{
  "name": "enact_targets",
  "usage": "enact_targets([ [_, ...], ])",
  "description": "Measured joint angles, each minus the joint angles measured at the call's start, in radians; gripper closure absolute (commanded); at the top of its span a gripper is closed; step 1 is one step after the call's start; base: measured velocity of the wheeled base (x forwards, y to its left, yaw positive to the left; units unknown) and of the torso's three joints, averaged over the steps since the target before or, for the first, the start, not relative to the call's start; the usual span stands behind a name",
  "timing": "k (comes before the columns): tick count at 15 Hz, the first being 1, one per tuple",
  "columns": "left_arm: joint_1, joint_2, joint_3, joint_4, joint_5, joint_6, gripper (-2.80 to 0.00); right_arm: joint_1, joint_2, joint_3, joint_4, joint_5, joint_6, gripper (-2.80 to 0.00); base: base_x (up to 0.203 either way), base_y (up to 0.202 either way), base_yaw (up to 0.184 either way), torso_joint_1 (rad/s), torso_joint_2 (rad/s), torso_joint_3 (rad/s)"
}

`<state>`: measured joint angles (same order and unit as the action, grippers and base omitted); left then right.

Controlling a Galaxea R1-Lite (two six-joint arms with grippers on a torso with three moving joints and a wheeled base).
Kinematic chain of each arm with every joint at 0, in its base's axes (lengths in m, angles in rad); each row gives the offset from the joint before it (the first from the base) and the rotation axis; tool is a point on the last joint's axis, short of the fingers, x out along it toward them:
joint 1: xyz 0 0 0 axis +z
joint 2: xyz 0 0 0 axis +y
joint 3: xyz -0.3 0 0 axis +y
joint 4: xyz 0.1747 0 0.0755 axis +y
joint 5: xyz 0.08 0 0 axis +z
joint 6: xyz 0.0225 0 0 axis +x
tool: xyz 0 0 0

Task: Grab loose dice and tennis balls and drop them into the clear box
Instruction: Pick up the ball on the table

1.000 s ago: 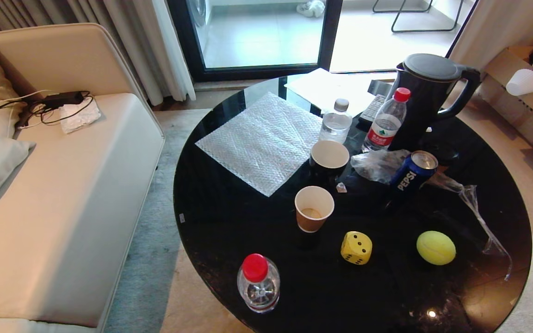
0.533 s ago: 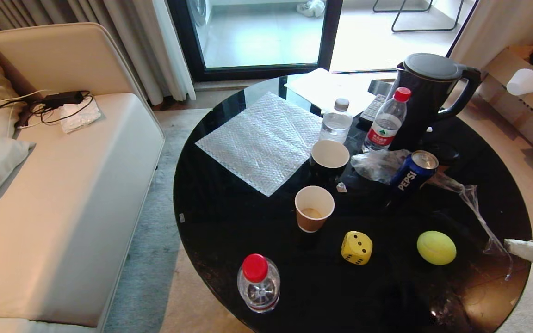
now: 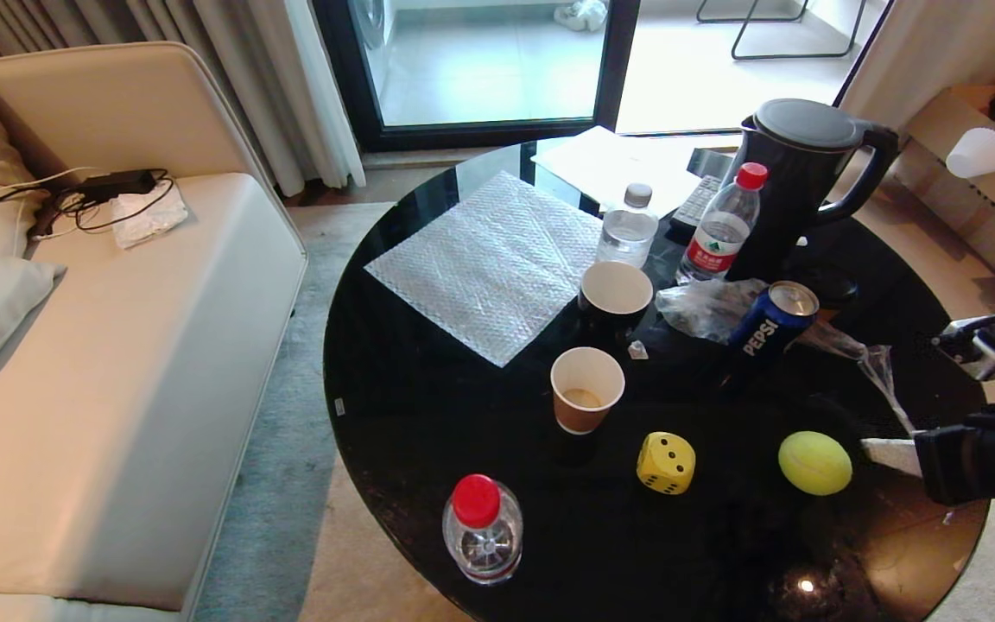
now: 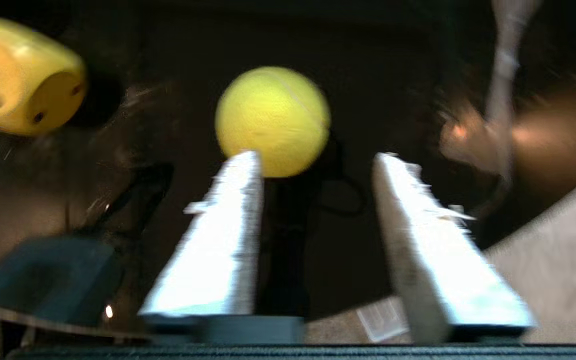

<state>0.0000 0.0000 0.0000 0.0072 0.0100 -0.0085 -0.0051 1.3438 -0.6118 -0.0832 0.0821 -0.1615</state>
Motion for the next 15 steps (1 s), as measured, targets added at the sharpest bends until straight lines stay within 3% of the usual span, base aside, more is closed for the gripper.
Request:
enact_targets([
  [6,0.000,0.000,0.000,0.002,0.000,0.000,0.00,0.009,0.082,-0.004,0.002,0.132,-0.067,-2.80,0.000,0.000,0.000,0.000,0.00,0.000],
  [9,0.000,0.000,0.000,0.002,0.000,0.000,0.00,0.019,0.148,-0.001,0.002,0.137,-0.138,-2.80,0.000,0.000,0.000,0.000,0.00,0.000],
  [15,0.000,0.000,0.000,0.002,0.000,-0.001,0.00,0.020,0.223,-0.025,-0.011,0.132,-0.150,-2.80,0.000,0.000,0.000,0.000,0.00,0.000],
])
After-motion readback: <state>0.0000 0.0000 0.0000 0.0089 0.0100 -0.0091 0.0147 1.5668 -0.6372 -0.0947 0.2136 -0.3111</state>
